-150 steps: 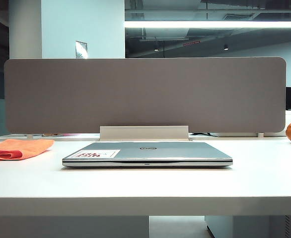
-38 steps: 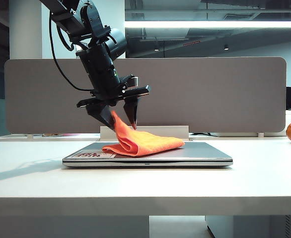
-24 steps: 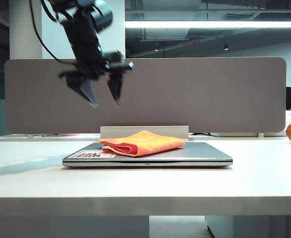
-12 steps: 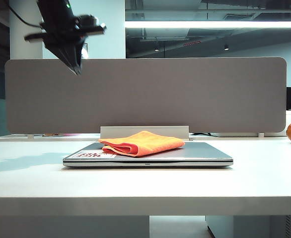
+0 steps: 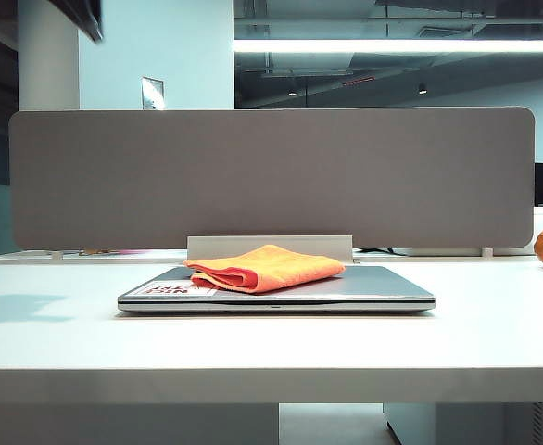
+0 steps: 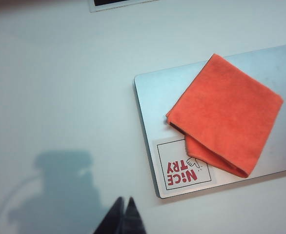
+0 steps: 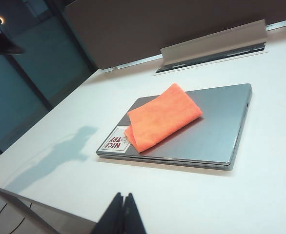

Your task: Pick up the orange rag and put it over the laptop.

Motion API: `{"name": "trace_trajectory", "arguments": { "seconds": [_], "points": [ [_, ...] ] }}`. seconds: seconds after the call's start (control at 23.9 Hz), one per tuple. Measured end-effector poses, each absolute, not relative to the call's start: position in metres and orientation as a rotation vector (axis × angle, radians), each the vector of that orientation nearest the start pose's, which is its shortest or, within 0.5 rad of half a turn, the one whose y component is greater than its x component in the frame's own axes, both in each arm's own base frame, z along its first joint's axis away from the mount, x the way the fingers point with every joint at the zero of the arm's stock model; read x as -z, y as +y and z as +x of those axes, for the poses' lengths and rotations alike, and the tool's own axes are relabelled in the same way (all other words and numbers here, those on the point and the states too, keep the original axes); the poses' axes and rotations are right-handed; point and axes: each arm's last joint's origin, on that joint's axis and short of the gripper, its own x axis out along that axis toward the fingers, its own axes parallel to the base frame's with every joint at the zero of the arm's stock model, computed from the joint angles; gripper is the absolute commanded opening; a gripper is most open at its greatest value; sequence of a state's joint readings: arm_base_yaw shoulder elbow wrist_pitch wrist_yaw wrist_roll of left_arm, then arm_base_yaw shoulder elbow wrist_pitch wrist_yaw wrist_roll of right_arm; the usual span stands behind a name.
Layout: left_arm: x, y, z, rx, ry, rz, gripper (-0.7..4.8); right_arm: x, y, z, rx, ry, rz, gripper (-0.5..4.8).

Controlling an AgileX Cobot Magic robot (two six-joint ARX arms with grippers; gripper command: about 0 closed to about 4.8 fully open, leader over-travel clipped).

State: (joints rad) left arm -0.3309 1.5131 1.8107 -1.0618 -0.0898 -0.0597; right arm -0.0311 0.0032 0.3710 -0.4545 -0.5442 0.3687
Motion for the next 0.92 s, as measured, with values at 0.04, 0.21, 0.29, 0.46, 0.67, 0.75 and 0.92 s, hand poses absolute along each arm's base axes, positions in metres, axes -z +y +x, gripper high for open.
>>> {"name": "trace_trajectory", "arguments": {
  "seconds": [0.04,0.21,0.29,0.46,0.67,0.75,0.92],
  "points": [
    [-0.435,-0.090,0.270,0.207,0.737,0.099,-0.06,-0.240,0.013,0.056,-0.491,0.178,0.385,-0.05],
    [-0.471,-0.072,0.217,0.215,0.582,0.064,-0.06,-0.240,0.013,0.056,-0.473,0.174,0.385,-0.05],
    [-0.476,-0.063,0.195,0.187,0.535,0.060,-0.06,-0.240,0.012,0.056,-0.454,0.171,0.384,-0.05],
    [-0.457,-0.053,0.170,0.139,0.518,0.069,-0.06,-0.240,0.012,0.056,-0.440,0.168,0.383,-0.05],
    [-0.415,-0.040,0.134,0.126,0.412,0.026,-0.06,-0.240,0.012,0.056,-0.440,0.168,0.383,-0.05],
    [-0.401,-0.040,0.132,0.125,0.434,0.032,-0.06,-0.240,0.012,0.056,-0.440,0.168,0.383,-0.05],
    [-0.366,-0.037,0.125,0.120,0.490,0.032,-0.06,-0.240,0.012,0.056,-0.440,0.168,0.383,-0.05]
  ]
}}
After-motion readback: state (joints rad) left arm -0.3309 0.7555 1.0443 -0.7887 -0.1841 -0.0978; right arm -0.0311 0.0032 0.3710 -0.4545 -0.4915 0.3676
